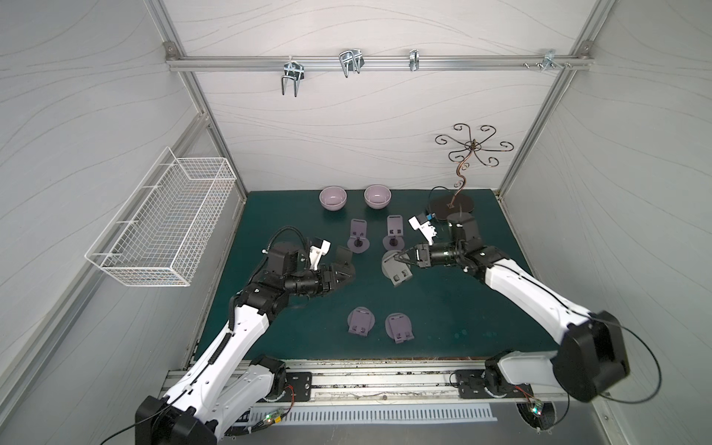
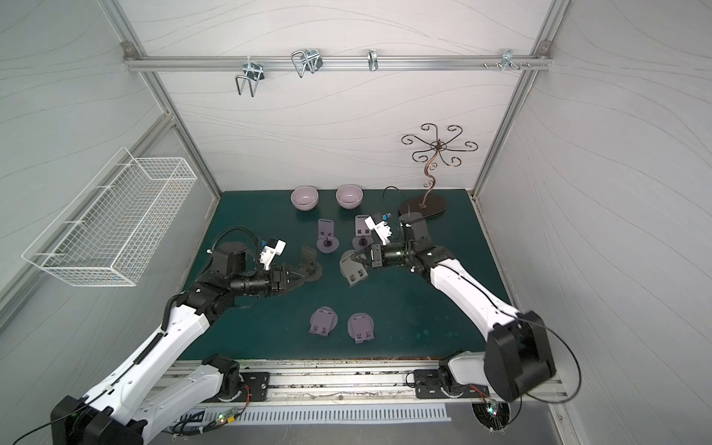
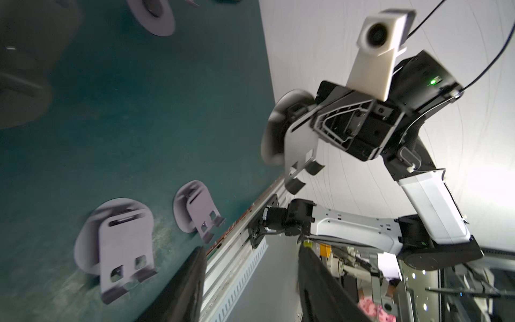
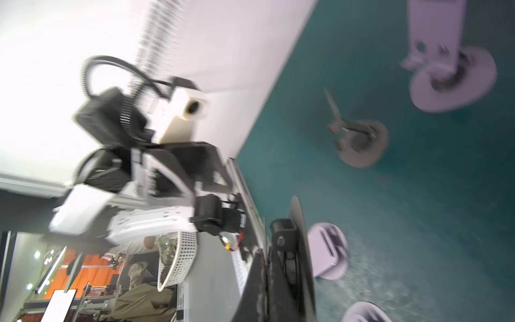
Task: Open the phone stand
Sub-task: Pick up the phone stand at the center of the board, then open the phone stand.
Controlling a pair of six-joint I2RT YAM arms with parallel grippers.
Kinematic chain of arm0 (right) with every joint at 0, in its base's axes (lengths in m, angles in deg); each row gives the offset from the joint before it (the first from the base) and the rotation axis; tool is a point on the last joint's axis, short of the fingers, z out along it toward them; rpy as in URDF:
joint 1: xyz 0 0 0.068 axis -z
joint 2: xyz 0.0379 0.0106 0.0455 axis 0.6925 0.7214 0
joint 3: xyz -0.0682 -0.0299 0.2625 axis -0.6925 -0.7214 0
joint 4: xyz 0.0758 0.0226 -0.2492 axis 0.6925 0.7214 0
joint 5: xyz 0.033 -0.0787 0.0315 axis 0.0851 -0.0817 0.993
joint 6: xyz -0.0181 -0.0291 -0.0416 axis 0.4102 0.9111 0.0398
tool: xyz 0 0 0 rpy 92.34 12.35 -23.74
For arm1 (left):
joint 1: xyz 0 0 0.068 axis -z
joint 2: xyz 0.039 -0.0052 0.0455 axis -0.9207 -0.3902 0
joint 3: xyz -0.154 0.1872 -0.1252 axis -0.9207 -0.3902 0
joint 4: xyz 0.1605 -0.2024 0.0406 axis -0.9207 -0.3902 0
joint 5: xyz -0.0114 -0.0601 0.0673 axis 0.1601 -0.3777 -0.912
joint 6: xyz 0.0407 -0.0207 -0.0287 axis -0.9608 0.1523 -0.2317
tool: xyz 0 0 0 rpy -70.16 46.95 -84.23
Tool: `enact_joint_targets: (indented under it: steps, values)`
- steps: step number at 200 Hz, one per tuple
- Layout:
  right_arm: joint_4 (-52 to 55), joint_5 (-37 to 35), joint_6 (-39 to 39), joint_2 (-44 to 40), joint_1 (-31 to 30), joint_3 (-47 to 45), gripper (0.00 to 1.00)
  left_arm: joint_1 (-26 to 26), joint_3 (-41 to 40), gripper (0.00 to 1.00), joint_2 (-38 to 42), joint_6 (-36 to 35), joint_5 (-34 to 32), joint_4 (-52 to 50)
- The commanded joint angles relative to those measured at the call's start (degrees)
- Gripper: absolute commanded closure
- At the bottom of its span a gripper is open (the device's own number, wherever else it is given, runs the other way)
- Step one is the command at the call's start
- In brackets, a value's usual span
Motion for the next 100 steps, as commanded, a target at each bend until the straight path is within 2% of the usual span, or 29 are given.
enact_joint_targets:
  steps: [1, 25, 53, 100]
  values:
    - [0.5, 1.5, -6.0, -4.5, -0.3, 0.5, 1.0, 2.7, 2.1, 0.44, 1.2, 1.1, -2.2, 7.9]
    - [-3.9, 1.8, -12.2, -8.3, -0.2, -1.8, 1.0, 6.0, 1.7, 0.45, 0.4, 3.2, -3.7, 14.8]
    - [-18.1, 3.8, -24.2, -9.1, -0.1, -7.9, 1.0, 10.2, 2.3, 0.44, -1.1, 2.0, -6.9, 17.4]
    - [-25.1, 4.9, -29.7, -10.3, -0.3, -11.1, 1.0, 13.7, 1.7, 0.46, -5.6, 5.1, -7.5, 25.4]
